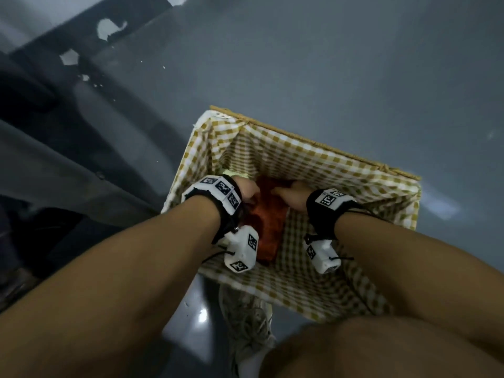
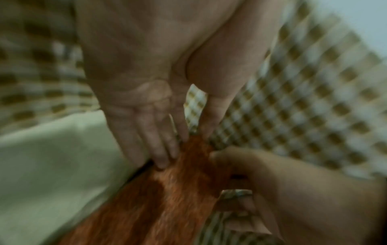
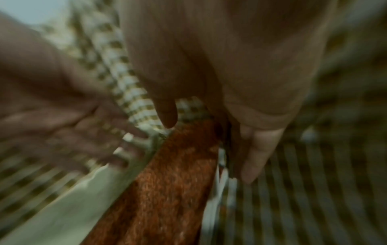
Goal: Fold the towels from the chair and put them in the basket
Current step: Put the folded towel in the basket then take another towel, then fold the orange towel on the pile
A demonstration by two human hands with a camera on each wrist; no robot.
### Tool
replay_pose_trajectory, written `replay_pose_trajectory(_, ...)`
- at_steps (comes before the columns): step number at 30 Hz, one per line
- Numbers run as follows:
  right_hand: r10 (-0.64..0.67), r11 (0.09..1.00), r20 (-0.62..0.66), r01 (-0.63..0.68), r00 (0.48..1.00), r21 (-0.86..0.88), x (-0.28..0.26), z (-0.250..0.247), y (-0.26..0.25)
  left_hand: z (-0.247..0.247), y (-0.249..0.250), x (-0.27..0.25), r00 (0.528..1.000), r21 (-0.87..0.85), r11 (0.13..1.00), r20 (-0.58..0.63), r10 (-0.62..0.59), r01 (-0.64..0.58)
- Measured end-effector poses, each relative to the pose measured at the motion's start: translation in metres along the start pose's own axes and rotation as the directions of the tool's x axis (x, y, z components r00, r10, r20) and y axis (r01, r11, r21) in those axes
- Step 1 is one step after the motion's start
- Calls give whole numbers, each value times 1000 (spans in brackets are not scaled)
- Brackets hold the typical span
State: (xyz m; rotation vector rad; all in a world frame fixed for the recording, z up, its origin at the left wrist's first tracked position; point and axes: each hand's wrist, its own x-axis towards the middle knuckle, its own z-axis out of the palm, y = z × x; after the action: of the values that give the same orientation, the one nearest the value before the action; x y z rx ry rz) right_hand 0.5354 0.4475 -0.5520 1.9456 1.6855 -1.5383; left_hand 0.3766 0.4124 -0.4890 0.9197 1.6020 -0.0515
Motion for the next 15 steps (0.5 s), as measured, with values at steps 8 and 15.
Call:
replay_pose_trajectory(8,-375,775,130,387,918,-499,-119,-15,-106,-50,16,-126,962,-378,891,-196,189,-251)
replay_pose_trajectory(15,-535,530,336,617,776,-581,-242,23,-236,-118,-73,-282,844,-307,843,-462,274,-442)
